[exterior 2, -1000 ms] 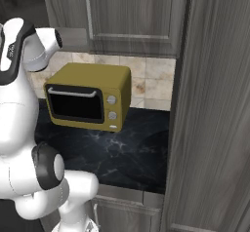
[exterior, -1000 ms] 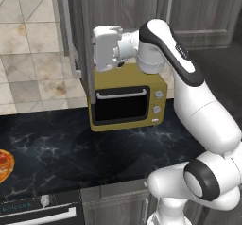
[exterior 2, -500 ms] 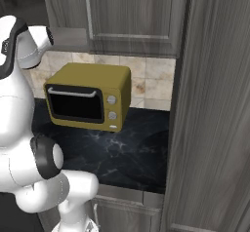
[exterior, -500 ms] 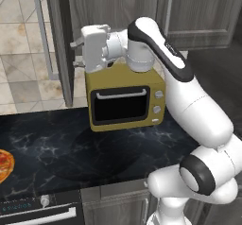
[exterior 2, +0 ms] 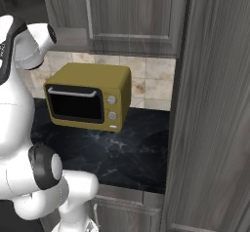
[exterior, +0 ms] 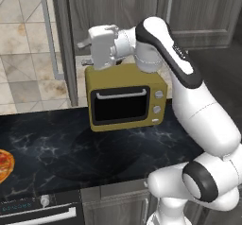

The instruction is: Open the cabinet. Pick the sponge and place it next to the sink. Then close the cabinet.

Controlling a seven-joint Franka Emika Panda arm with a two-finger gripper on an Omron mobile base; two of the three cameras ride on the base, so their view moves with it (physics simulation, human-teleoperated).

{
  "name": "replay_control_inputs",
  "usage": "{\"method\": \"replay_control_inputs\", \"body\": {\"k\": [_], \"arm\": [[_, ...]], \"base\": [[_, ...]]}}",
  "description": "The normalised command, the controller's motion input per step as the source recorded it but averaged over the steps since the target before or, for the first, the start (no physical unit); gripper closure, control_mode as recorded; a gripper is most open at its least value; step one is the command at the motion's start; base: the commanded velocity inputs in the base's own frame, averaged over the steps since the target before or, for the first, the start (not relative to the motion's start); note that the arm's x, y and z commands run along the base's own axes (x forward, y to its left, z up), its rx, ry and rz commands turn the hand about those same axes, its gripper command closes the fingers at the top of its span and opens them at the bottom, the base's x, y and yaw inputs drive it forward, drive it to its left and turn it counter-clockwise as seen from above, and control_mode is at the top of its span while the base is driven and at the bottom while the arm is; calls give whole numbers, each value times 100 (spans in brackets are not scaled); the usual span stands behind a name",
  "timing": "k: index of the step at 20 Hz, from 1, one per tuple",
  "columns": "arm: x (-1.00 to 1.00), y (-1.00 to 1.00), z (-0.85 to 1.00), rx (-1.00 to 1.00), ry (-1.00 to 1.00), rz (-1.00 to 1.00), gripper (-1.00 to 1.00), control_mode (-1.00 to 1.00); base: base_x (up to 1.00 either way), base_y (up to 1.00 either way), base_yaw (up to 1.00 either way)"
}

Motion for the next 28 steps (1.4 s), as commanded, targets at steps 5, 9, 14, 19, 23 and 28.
{"method": "replay_control_inputs", "body": {"k": [5,9,14,19,23,28], "arm": [[-41,-30,-8,-8,-21,-19,-100,-100],[-46,-40,0,-15,-19,-24,-100,-100],[-51,-56,0,-16,-19,-28,-100,-100],[-42,-65,0,-17,-14,-31,-100,-100],[-27,-63,0,-21,-7,-35,-100,-100],[-35,-69,1,-19,-3,-39,-100,-100]], "base": [[0,0,0],[0,0,0],[0,0,0],[0,0,0],[0,0,0],[0,0,0]]}}
